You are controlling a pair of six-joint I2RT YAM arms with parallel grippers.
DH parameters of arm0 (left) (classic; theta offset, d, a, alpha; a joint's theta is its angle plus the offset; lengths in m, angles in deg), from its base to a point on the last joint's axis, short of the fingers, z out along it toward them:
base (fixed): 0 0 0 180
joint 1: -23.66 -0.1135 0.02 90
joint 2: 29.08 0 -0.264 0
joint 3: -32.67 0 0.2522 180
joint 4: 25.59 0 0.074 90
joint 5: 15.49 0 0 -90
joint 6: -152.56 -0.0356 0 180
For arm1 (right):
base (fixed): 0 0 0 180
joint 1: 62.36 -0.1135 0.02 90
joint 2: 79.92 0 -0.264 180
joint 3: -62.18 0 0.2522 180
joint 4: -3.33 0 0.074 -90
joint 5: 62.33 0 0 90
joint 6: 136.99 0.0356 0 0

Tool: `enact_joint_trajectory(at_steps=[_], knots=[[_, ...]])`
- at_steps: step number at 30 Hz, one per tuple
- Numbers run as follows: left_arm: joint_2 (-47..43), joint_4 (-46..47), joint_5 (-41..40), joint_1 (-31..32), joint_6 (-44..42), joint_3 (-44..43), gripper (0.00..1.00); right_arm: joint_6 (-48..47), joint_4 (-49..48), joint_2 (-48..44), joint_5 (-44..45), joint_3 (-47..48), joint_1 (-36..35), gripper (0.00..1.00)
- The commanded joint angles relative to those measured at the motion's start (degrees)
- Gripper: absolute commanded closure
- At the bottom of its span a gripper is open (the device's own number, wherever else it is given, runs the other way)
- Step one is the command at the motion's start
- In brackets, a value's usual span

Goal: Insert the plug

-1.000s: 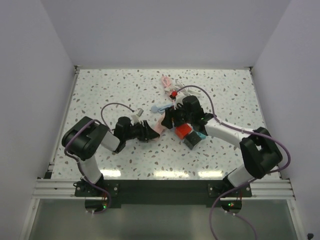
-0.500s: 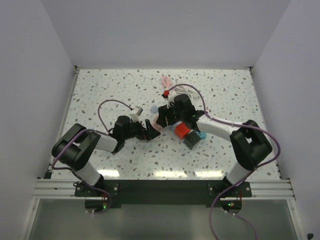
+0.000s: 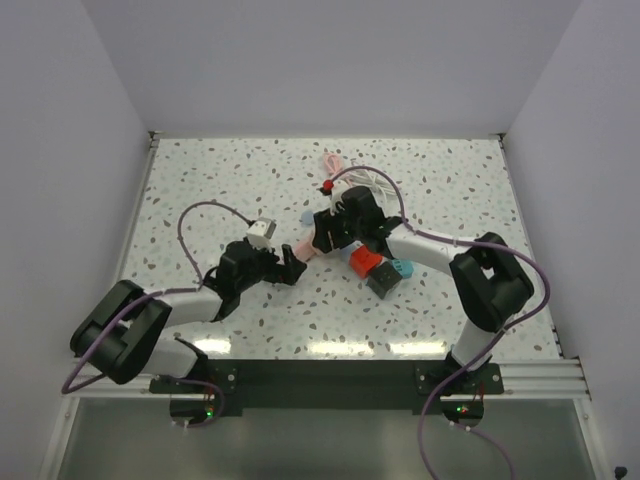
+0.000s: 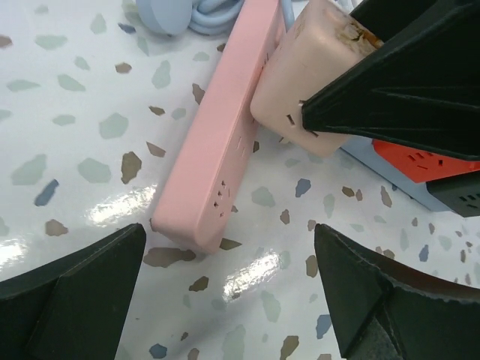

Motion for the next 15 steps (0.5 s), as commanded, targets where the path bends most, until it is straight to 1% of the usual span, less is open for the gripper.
enact_joint_trajectory(at_steps=[1, 2, 3, 5, 6, 7, 9, 11, 13, 15], knots=[[-5.3, 3.4, -8.0, 2.1, -8.9, 1.6, 0.0, -0.9, -0.3, -1.6, 1.4, 2.6, -0.1, 1.0], [-6.6, 3.7, -8.8, 2.9, -10.3, 1.8, 0.0, -0.9, -0.2, -1.9, 1.2, 2.6, -0.2, 1.0], [-7.1, 4.3, -12.3, 3.3, -13.2, 2.3, 0.0, -0.9, 0.0, -2.2, 1.2, 2.6, -0.2, 1.0], [-8.1, 6.4, -14.3, 4.3, -16.1, 2.9, 0.0, -0.8, 0.4, -3.4, 1.3, 2.5, -0.3, 1.0], [-8.6, 7.8, -13.2, 4.6, -17.6, 3.6, 0.0, -0.5, 0.5, -3.8, 1.5, 2.5, -0.1, 1.0], [-8.8, 11.4, -13.1, 5.3, -18.8, 4.2, 0.0, -0.5, 0.7, -4.5, 2.0, 2.7, -0.1, 1.0], [-8.4, 12.4, -17.4, 8.3, -23.2, 4.4, 0.0, -0.2, 2.6, -5.5, 2.7, 2.7, 0.5, 1.0], [-6.4, 14.5, -18.6, 10.5, -26.5, 4.1, 0.0, 0.2, 2.7, -7.3, 2.4, 2.2, 2.1, 1.0], [-4.8, 13.5, -20.6, 12.0, -29.1, 2.7, 0.01, 0.8, 2.5, -8.9, 1.1, 1.6, 3.6, 1.0], [-1.5, 15.2, -23.5, 15.1, -33.3, 2.0, 0.01, 1.3, 1.9, -11.2, -0.1, 0.3, 5.7, 1.0]])
